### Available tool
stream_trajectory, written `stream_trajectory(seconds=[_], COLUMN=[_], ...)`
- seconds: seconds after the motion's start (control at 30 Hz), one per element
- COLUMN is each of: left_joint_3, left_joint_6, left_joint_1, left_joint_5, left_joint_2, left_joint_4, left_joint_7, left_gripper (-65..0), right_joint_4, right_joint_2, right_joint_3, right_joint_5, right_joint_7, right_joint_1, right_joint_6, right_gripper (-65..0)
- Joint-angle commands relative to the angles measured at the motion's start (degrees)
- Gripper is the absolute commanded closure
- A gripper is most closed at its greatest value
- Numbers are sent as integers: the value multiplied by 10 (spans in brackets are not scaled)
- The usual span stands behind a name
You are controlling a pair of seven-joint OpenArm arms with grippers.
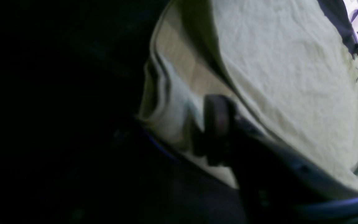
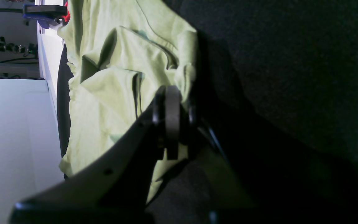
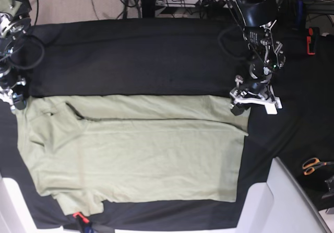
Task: Fold the T-shirt properly
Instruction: 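Regrasp the folded edge and drag the shirt toward the robot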
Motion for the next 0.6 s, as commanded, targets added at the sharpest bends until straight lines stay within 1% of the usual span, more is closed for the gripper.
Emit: stream_trajectory(seconds=[0.0,0.03,0.1,0.23,0.37,0.43,0.57], left_joint_3=[1,1,3,3,-2,-2,-2], left_joint_6=[4,4,4,5,5,5,5], left_joint_1=[-5,-8,-10,-10,10,34,80], left_joint_5=[6,6,6,6,6,6,6], left_joint_2=[1,1,0,-2,-3,-3,-3], left_joint_4=[-4,-9,-17,-11,34,77,161], left_joint_7=[22,22,22,26,78,91,122], left_gripper=[-160,-114,0,0,0,0,0], right_joint_4=[0,0,0,3,13,50,140], right_joint_2=[2,2,2,3,7,12,-5], right_joint_3=[0,0,0,-2,-3,-2,-2], right_joint_5=[5,5,5,3,2,3,3], right_joint_7=[-15,-15,-15,-15,-17,-41,-91], right_joint_1=[3,3,3,2,-4,-20,-48], right_joint_6=[-1,-1,-1,-1,1,1,1], right_gripper=[-2,-2,-2,0,0,0,0])
